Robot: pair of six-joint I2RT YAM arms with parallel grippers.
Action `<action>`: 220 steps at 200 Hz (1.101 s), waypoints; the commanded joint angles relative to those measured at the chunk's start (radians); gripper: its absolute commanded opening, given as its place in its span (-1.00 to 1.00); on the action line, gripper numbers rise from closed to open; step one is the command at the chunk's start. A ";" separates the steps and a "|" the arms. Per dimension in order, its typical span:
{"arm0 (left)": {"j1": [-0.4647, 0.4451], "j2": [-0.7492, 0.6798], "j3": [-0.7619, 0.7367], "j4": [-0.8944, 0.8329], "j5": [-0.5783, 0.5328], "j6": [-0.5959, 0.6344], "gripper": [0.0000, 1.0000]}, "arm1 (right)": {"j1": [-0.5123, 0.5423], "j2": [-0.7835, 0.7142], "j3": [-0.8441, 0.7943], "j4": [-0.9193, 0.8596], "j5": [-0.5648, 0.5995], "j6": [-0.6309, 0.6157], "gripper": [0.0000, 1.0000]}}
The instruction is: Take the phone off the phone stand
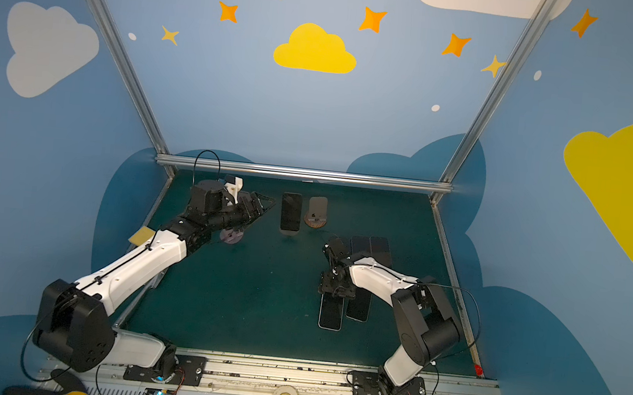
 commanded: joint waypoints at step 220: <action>-0.046 -0.007 0.037 -0.025 -0.041 0.058 0.89 | -0.033 -0.010 -0.061 -0.112 0.145 0.061 0.24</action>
